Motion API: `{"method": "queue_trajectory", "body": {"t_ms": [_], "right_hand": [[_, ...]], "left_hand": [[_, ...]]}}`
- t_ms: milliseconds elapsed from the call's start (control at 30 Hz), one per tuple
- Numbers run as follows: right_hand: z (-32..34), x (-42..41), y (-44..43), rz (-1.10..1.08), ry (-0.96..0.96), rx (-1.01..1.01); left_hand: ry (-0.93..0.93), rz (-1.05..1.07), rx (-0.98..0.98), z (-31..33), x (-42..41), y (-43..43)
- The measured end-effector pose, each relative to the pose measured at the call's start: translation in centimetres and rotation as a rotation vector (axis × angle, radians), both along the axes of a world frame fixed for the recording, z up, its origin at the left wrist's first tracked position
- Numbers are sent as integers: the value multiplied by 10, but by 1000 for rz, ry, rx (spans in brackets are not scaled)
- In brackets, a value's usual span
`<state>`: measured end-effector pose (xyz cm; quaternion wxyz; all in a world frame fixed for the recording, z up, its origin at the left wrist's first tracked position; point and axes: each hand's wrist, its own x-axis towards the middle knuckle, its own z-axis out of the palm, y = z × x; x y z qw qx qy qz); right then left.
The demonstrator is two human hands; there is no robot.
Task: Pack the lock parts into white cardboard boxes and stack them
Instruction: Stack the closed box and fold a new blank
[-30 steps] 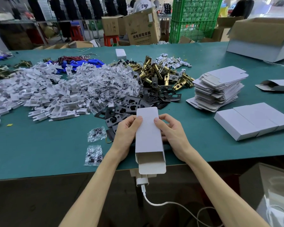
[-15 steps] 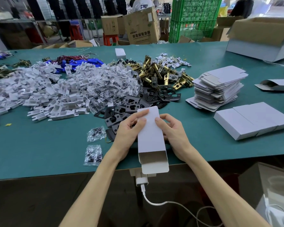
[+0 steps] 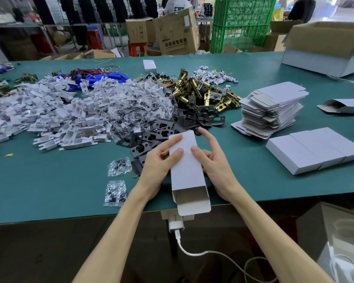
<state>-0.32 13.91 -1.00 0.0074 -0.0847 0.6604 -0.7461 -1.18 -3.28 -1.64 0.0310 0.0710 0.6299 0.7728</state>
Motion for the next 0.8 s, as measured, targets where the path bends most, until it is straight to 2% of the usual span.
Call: {"method": "queue_trajectory", "body": {"t_ms": [133,467,800], "right_hand": [[3,3,-1,19,29,62],[2,5,-1,-13,16,72],[5,5,3,-14,23,-15]], "left_hand": [[-7,14,3,-1,0,-1],[-24,30,-43,-6,-2,-2],[-1,-11,-127,-9,-3,1]]}}
